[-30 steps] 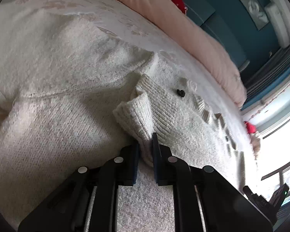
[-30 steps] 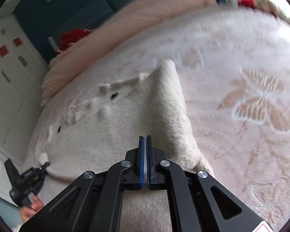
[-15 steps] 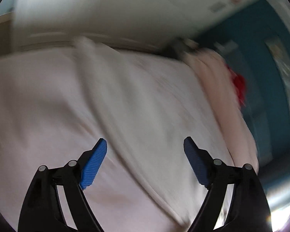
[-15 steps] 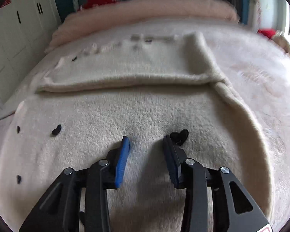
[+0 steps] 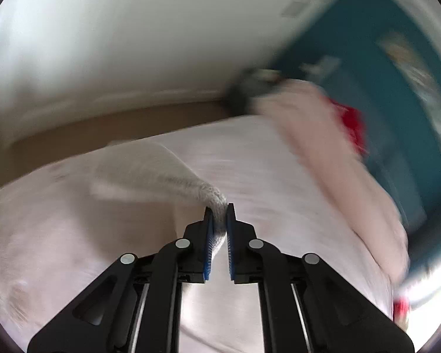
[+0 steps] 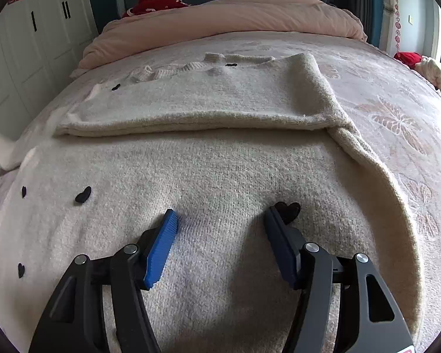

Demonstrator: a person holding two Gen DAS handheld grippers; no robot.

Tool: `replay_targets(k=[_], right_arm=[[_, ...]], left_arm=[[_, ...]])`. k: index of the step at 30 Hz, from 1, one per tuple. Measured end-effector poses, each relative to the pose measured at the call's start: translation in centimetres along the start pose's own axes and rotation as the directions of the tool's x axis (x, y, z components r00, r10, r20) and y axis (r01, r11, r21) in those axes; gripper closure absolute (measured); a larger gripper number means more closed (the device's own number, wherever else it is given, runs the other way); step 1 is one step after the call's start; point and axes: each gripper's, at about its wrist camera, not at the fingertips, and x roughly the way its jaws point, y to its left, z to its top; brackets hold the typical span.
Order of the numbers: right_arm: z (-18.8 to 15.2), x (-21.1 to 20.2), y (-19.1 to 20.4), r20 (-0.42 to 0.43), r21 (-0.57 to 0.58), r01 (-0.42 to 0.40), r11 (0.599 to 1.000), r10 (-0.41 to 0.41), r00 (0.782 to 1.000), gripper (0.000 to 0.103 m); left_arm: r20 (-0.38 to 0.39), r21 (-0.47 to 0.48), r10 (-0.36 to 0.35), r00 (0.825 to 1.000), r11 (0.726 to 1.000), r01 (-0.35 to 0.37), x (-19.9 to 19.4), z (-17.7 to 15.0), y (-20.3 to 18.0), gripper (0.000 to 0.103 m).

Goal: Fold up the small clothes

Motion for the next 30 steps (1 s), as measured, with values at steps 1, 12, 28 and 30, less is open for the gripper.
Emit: replay_targets(k=[1,12,28,30], right_arm=[[0.0,0.0,-0.1,0.000,0.004,-0.005,1.000,0.005,1.000,0.042],[0.0,-0.1,-0.8,-0.010,0.026,-0.077,0.997,0.078,0.997,0.031],[12.6,7.0,3.3,-0.070,0.336,-0.285,0.898,0.325,0.943,0.029],[13.2,9.2,3.9,-0.104,0.372,-0.245,0.895,0.303,0.947,0.038]], left_arm=[[-0.006,0.054,-0.084,0.996,0.995,0.084,-1.3,-0.9,-3.8,0.096],[-0.471,0.114,-0.254,0.845,0.932,0.344,-1.6,-27.0,-19.7,0.034],[-0.349,-0.194,-0.228,0.909,0.967,0.168,-2.4,-23.2,-5.5,0.034],[-0.351,-0.211,-0.233,0.907,0.963,0.165,-2.4,-23.1,-5.0,0.034]])
